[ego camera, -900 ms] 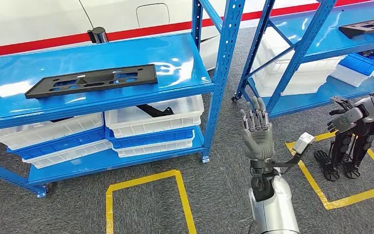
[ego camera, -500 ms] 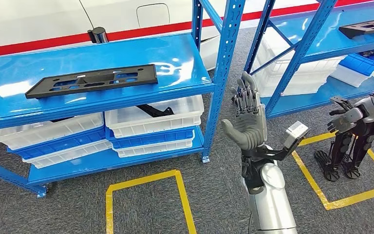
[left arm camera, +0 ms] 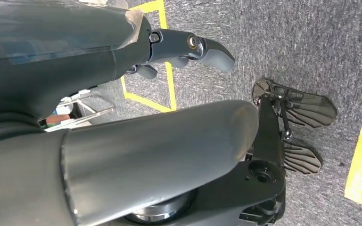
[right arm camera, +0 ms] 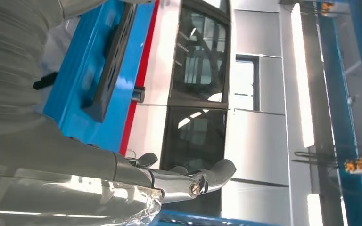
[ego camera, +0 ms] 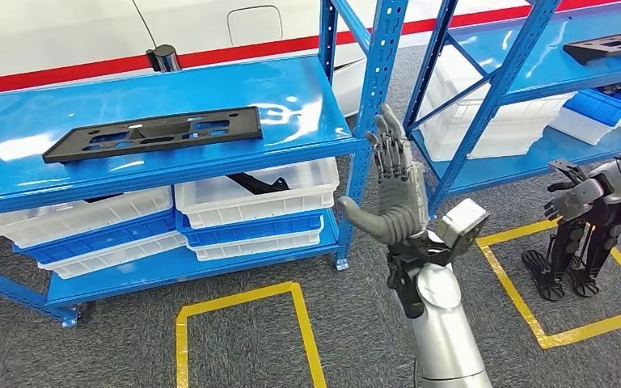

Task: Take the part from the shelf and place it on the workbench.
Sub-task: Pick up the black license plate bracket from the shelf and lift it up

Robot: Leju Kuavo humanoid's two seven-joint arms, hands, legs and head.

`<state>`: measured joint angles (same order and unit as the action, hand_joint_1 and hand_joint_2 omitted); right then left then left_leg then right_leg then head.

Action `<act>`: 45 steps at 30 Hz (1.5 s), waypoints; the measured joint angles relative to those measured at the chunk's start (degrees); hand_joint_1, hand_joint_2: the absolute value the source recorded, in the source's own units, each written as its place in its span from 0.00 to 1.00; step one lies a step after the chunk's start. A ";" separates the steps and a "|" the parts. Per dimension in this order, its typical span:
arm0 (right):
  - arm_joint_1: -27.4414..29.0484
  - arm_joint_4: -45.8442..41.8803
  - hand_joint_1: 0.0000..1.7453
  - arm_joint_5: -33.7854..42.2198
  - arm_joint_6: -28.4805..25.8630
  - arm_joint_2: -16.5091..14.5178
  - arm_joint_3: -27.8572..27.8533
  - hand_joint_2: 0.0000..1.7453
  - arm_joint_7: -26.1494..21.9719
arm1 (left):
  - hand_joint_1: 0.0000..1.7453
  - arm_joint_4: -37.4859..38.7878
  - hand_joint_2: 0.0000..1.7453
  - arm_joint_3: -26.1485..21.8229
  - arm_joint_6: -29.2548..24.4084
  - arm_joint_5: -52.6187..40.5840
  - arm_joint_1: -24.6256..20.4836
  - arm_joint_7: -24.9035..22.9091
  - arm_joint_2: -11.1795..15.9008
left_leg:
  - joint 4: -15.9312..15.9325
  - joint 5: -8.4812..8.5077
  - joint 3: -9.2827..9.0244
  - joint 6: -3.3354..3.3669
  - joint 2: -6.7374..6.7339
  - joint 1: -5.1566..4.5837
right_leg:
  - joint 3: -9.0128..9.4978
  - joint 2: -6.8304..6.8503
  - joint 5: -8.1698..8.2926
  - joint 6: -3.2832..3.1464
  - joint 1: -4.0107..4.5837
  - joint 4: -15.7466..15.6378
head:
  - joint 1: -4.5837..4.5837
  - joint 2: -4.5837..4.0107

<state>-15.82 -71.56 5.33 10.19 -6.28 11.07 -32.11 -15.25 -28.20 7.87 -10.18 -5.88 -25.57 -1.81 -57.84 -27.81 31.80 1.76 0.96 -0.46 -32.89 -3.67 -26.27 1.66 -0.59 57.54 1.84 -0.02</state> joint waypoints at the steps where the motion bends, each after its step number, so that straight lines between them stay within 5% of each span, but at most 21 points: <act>1: -0.11 -0.12 0.00 -0.57 -0.41 0.05 0.37 1.00 -0.02 | 0.00 0.01 0.00 -0.01 0.01 -0.01 0.01 0.00 0.00 | 0.00 0.00 0.00 0.00 -0.01 0.00 | 0.00 0.00 0.00 0.00 0.00 0.00 | 0.00 0.01; 4: -1.47 -1.07 0.00 -7.56 -5.11 0.66 4.89 1.00 -0.14 | 0.00 0.20 0.00 -0.34 0.13 -0.06 0.04 0.00 -0.02 | 0.00 0.00 -0.01 0.00 -0.04 0.00 | 0.01 0.00 0.00 0.00 0.00 0.00 | 0.00 0.01; 8: -4.16 -3.12 0.00 -25.97 -17.09 2.58 16.01 0.00 0.81 | 0.00 0.34 0.00 -1.44 0.49 -0.52 0.08 0.00 -0.02 | 0.00 0.00 -0.02 0.00 -0.04 0.00 | 0.01 0.00 0.00 0.00 0.00 0.01 | 0.00 0.01; 11: -4.72 -4.22 0.00 -31.80 -20.90 3.39 19.26 0.00 1.66 | 0.00 0.34 0.00 -1.98 0.60 -0.56 0.08 0.00 0.01 | 0.00 0.00 -0.02 0.00 -0.04 0.00 | 0.01 0.00 0.00 0.00 0.00 0.00 | 0.00 0.01; 15: -4.88 -5.63 0.00 -37.38 -24.51 4.12 22.03 1.00 2.73 | 0.00 0.34 0.00 -2.86 0.62 -0.34 0.02 0.00 0.05 | -0.03 0.00 -0.02 0.00 -0.04 -0.03 | 0.02 0.00 0.01 0.02 -0.05 -0.01 | 0.00 0.01; 24: -5.18 -8.87 0.00 -46.19 -30.15 4.90 25.55 1.00 5.93 | 0.00 0.32 0.00 -4.73 0.29 0.12 -0.20 0.00 0.40 | -0.37 -0.03 0.09 0.13 -0.04 -0.24 | 0.04 -0.02 0.23 0.36 -0.78 -0.12 | -0.01 0.01; 27: -5.46 -9.84 0.00 -46.46 -30.09 4.90 25.97 1.00 6.41 | 0.00 0.32 0.00 -5.07 -0.03 0.02 -0.38 0.00 0.48 | 0.25 0.48 -0.08 0.83 -0.17 0.08 | -0.26 0.49 0.05 0.68 -0.67 0.23 | -0.01 0.00; 29: -5.70 -10.31 0.00 -46.46 -29.89 4.95 26.13 1.00 6.52 | 0.00 0.32 0.00 -5.15 -0.22 -0.21 -0.38 0.00 0.48 | 0.88 0.97 -0.25 1.35 -0.35 0.52 | -2.13 1.85 -2.03 0.35 -0.38 4.07 | 0.07 0.00; 31: -5.74 -10.46 0.00 -46.45 -29.58 5.05 26.27 1.00 6.54 | 0.00 0.33 0.00 -5.16 -0.38 -0.72 -0.16 0.00 0.50 | 0.91 1.05 -0.12 1.43 -0.46 0.58 | -5.62 2.83 -5.34 -0.11 -0.35 11.75 | 0.13 -0.01; 33: -5.58 -10.50 0.00 -46.42 -29.33 5.21 26.37 1.00 6.53 | 0.00 0.35 0.00 -5.15 -0.56 -1.52 0.07 0.00 0.51 | 0.86 1.07 -0.04 1.34 -0.34 0.65 | -7.64 2.99 -6.70 0.14 -0.45 16.47 | 0.12 -0.01; 34: -5.53 -10.50 0.00 -46.38 -29.27 5.27 26.41 1.00 6.49 | 0.00 0.36 0.00 -5.15 -0.74 -1.97 0.14 0.00 0.51 | 0.83 1.08 -0.07 1.21 -0.13 0.73 | -7.07 3.01 -6.04 0.57 -0.53 15.57 | 0.12 -0.01; 37: -5.50 -10.56 0.00 -46.20 -29.18 5.36 26.49 1.00 6.19 | 0.00 0.39 0.00 -5.10 -1.73 -3.38 0.14 0.00 0.48 | 0.56 0.90 -0.10 0.33 0.92 0.92 | -1.07 1.96 -1.90 1.68 -0.91 4.12 | 0.13 -0.01; 39: -5.46 -10.62 0.00 -46.14 -29.03 5.45 26.54 1.00 5.93 | 0.00 0.39 0.00 -5.09 -2.27 -3.97 0.15 0.00 0.48 | 0.35 0.91 0.28 -0.47 1.52 0.88 | 0.80 1.28 -0.96 1.21 -0.86 0.42 | 0.07 0.00; 42: -5.48 -10.69 0.00 -46.11 -28.82 5.36 26.57 1.00 5.62 | 0.00 0.40 0.00 -5.08 -2.64 -4.14 0.28 0.00 0.50 | 0.21 0.89 0.68 -1.47 1.77 1.15 | 0.74 1.94 -0.75 -0.03 -0.77 0.39 | -0.02 0.00; 45: -5.65 -10.82 0.00 -46.07 -28.63 5.04 26.57 1.00 5.50 | 0.00 0.41 0.00 -5.03 -3.04 -4.15 0.16 0.00 0.49 | -6.39 -2.84 3.75 -2.21 0.04 1.26 | 0.87 3.08 -0.70 -1.32 -0.94 0.22 | -0.14 -0.01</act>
<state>-21.47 -82.38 -40.74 -18.44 -1.24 37.64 -26.61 -14.84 -33.23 4.83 -14.33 -5.72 -25.57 -1.32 -64.23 -30.66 35.55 -0.45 1.01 0.80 -32.02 -0.60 -26.97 0.33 -1.52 57.76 1.69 -0.02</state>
